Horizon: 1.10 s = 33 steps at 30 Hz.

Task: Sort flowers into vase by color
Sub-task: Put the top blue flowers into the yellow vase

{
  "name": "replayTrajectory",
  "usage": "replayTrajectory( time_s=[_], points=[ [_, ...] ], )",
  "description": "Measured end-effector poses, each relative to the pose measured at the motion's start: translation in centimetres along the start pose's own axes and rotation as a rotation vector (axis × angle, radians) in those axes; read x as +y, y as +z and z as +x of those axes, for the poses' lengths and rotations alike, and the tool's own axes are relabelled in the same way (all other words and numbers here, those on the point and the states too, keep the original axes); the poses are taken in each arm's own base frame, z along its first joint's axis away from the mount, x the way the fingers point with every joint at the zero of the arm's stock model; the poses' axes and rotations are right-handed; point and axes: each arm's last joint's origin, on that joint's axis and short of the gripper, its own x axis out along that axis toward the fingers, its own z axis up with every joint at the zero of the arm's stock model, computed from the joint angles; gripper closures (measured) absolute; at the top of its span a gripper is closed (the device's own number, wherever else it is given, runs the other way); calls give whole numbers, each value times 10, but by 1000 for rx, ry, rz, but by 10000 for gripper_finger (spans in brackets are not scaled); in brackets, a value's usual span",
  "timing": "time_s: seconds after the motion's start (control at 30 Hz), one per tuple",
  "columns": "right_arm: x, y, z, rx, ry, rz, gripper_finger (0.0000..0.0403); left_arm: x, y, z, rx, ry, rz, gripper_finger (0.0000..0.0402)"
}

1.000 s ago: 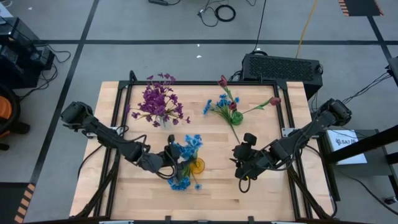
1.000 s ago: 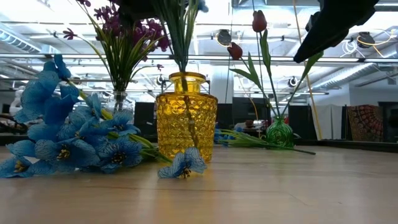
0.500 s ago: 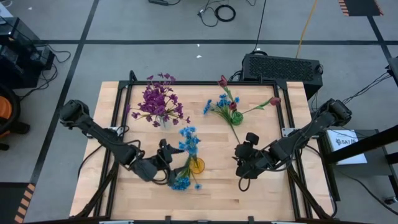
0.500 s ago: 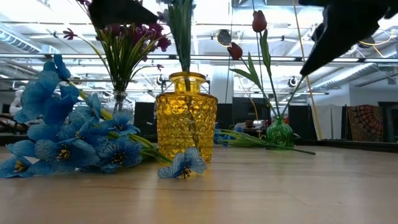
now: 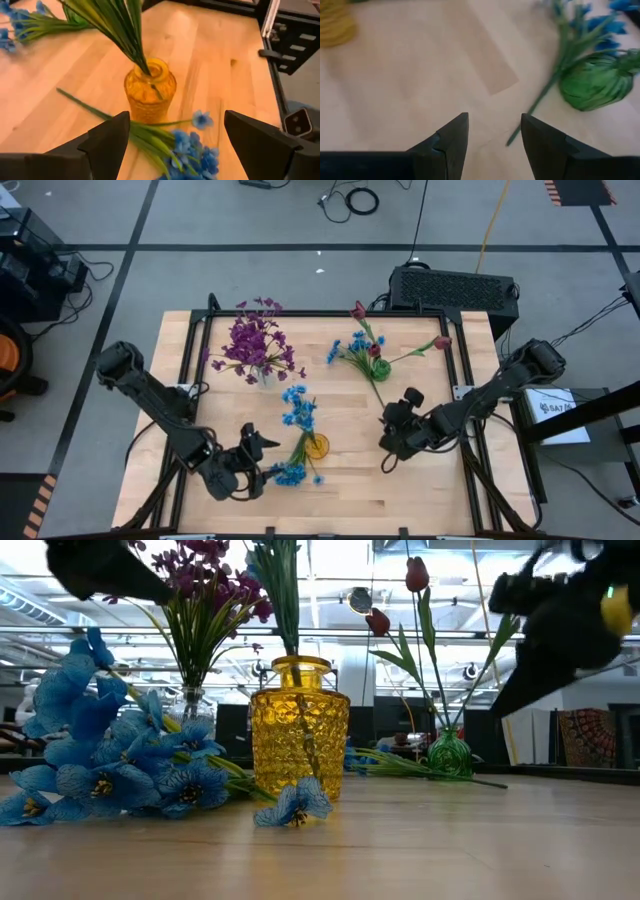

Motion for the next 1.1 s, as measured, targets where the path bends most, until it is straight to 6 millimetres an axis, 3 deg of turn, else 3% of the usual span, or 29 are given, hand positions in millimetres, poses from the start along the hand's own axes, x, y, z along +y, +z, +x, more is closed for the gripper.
replayTrajectory(
  time_s=[0.27, 0.5, 0.87, 1.1],
  points=[
    [-26, -28, 42, -167, -76, 151, 229, -10, -21, 12, 25, 15, 32, 72],
    [-44, -44, 59, -175, -75, 232, 241, -14, -33, 26, 37, 41, 50, 72],
    [-43, -46, 64, -160, 6, 267, 265, -17, -33, 28, 19, 22, 27, 72],
    [-41, -54, 80, -133, -45, 224, 267, -17, -33, 28, 16, 19, 23, 72]
  ],
)
